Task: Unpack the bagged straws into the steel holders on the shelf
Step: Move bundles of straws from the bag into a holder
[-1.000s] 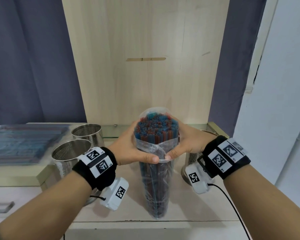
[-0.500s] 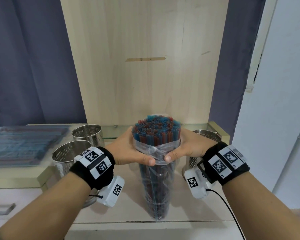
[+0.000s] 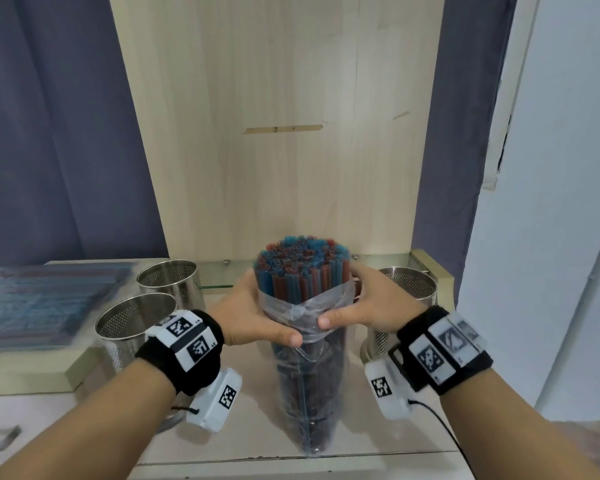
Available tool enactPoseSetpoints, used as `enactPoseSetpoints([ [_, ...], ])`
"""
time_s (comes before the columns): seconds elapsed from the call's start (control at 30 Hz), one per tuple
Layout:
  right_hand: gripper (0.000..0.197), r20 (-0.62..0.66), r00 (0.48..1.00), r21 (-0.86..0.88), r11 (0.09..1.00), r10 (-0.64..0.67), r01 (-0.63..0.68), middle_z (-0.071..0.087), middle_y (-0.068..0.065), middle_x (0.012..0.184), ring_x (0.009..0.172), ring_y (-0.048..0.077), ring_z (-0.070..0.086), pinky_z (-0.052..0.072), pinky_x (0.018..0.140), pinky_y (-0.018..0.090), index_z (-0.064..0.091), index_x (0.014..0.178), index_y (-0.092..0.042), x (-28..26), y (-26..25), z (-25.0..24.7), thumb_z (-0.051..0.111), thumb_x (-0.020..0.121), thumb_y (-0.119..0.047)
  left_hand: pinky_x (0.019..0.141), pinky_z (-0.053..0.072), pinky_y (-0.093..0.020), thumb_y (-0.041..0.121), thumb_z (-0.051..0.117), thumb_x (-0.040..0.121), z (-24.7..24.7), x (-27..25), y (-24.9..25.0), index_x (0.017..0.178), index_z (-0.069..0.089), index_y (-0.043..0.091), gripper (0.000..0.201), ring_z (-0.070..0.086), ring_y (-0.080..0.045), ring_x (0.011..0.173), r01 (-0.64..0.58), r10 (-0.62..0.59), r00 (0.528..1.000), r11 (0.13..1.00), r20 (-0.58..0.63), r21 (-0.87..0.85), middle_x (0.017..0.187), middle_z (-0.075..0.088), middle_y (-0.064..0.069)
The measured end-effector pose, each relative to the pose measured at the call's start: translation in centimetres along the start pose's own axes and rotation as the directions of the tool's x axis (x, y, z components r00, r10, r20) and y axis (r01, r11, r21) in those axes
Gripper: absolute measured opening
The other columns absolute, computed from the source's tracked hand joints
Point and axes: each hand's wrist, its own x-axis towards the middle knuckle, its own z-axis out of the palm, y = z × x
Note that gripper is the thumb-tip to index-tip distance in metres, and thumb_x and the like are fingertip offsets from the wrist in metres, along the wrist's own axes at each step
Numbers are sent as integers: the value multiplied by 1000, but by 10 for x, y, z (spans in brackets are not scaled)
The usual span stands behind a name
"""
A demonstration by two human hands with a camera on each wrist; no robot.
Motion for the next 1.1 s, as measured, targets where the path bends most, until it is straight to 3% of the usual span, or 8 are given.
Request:
enactPoseSetpoints([
  [0.07,101,-193,980,-88,996,-51,35,63,-23,126,115,-4,59,51,99,25,41,142,-37,-10,13,10,94,57,-33,110,40,-47,68,91,29,6,-3,-8,130,18,53,126,43,-15,131,66,-32,980,984,-198,167,139,41,4],
  [0.2,118,-152,985,-153,987,-79,56,55,-17,139,126,-1,53,46,105,28,24,153,-36,-11,30,16,91,56,-47,95,40,-5,47,97,41,15,-8,-9,138,26,30,121,44,21,110,15,17,987,981,-159,194,125,48,24],
  [0.3,113,-102,992,-237,971,-71,45,57,-21,134,122,-5,54,45,105,26,23,152,-34,-6,28,11,91,62,-39,88,35,3,47,96,42,18,-6,-11,140,30,27,120,43,22,113,-42,80,983,974,-164,222,129,49,23],
  [0.5,103,-147,984,-298,953,-100,53,49,-22,139,131,0,47,40,108,27,19,146,-45,8,25,9,88,71,-29,90,32,0,52,94,44,21,2,-15,134,25,36,115,45,13,114,-60,135,942,969,-308,239,125,46,25],
  [0.83,89,-146,982,-534,825,123,-182,53,-4,131,116,14,53,43,92,24,26,147,-17,10,18,14,81,78,-32,96,42,-13,59,92,39,32,5,-37,134,23,41,119,48,-1,120,-34,112,934,973,-340,227,130,46,15],
  [0.9,88,-156,986,-523,843,52,-127,52,-4,130,121,6,51,43,101,23,29,145,-20,9,13,17,81,75,-29,102,47,-28,64,90,38,35,3,-43,136,26,37,121,49,-4,122,-30,113,926,973,-360,228,132,47,11],
  [1.0,68,-204,973,-310,950,-105,37,51,-20,112,103,-24,47,38,84,-2,38,131,-25,10,6,22,71,77,0,102,48,-34,62,90,39,36,4,-45,138,26,35,121,50,-6,122,-28,111,919,975,-377,220,131,47,10],
  [1.1,57,-360,914,-117,981,-188,155,62,-14,116,108,-13,55,42,89,6,48,127,-30,18,3,27,74,82,-7,103,47,-33,59,91,40,37,6,-45,139,28,30,120,48,-6,123,-42,127,911,975,-392,220,132,45,9],
])
